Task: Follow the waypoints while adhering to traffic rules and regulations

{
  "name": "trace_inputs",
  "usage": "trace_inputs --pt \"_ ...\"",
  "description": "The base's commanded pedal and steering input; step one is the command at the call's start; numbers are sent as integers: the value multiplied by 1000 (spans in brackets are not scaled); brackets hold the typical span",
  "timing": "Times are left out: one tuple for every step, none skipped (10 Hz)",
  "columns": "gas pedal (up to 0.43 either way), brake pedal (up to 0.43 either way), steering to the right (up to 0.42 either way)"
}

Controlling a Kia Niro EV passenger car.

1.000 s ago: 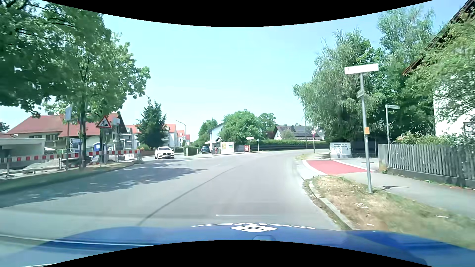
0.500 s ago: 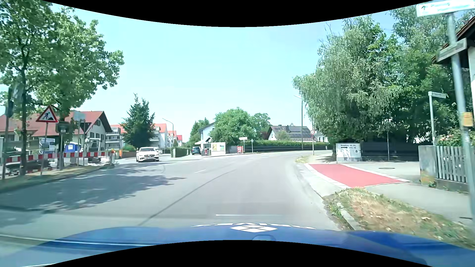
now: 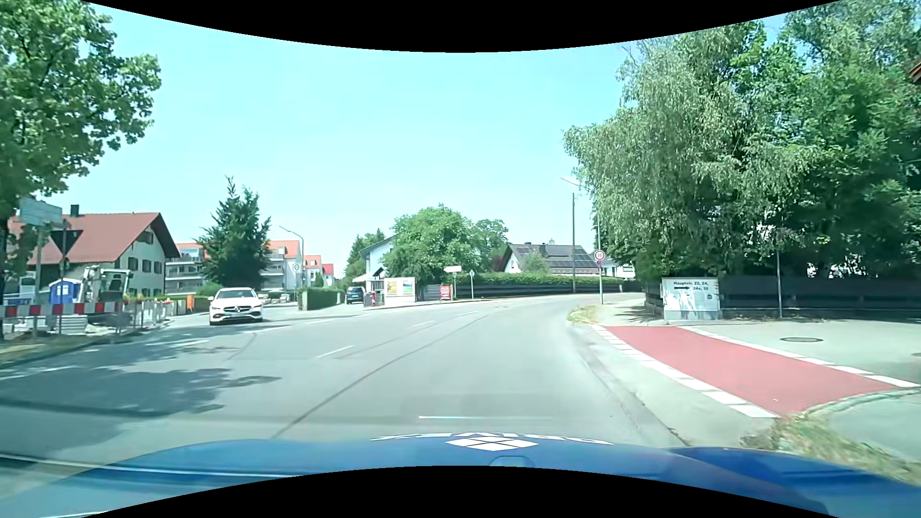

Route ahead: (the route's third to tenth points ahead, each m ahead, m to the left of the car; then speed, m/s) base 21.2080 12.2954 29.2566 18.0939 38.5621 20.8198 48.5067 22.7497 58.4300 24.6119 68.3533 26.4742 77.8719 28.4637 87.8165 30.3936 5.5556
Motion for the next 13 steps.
trace_inputs --pt "0 171 58" --pt "0 183 58" --pt "0 183 58" --pt "0 189 58" --pt "0 195 58" --pt "0 195 57" --pt "0 195 55" --pt "0 195 53" --pt "0 189 51" --pt "0 183 46" --pt "0 159 37" --pt "0 122 19" --pt "0 6 -1"
